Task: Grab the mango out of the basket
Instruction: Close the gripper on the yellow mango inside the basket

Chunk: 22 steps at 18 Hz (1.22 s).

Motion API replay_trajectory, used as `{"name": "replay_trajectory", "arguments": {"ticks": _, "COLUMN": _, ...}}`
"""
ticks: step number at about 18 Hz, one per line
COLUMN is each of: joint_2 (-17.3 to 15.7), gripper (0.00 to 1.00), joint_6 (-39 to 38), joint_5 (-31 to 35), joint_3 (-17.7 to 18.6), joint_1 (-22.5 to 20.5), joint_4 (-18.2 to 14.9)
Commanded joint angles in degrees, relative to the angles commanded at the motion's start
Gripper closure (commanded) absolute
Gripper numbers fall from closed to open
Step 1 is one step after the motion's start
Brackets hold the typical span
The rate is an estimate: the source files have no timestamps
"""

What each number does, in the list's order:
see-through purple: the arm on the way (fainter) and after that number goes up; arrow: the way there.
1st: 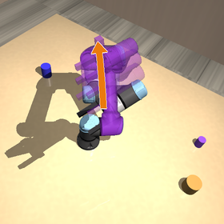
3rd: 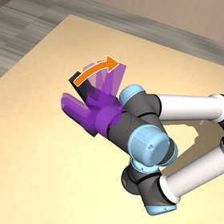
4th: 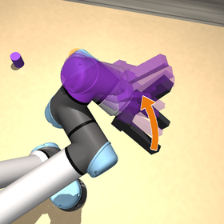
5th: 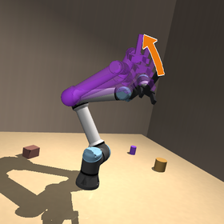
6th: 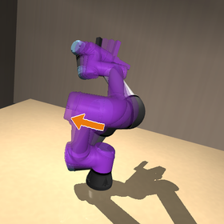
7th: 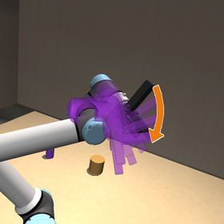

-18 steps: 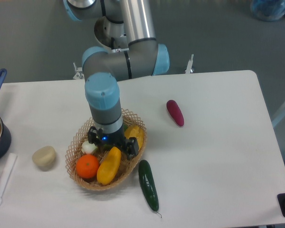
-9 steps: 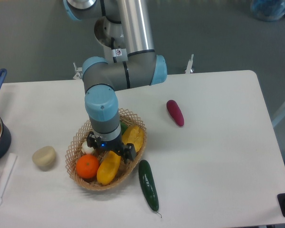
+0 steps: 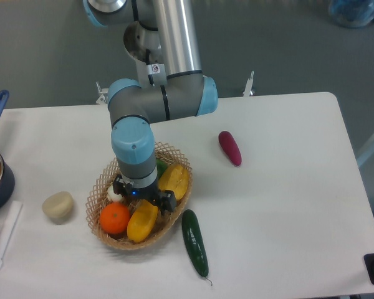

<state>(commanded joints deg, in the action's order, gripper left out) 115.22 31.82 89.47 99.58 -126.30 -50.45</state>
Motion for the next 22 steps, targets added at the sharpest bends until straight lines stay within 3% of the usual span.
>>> {"name": "replay_trajectory", "arguments": {"ticks": 5, "joint_2": 0.09, "gripper": 0.07, "joint_6": 0.00, "joint_5": 0.00, "joint_3": 0.35, "joint_1": 0.00, "joint_4": 0.09}}
{"name": "replay_trajectory", "arguments": {"ticks": 18, "joint_2": 1.05, "gripper": 0.07, "joint_6": 0.09, "joint_5": 0.00, "joint_3": 0.18, "joint_1": 0.09, "joint_4": 0.35}}
{"name": "replay_trajectory", "arguments": {"ticks": 22, "joint_2": 0.97, "gripper": 0.28, "joint_6": 0.09, "joint_5": 0.09, "joint_3": -0.09, "joint_1": 0.09, "joint_4": 0.35}}
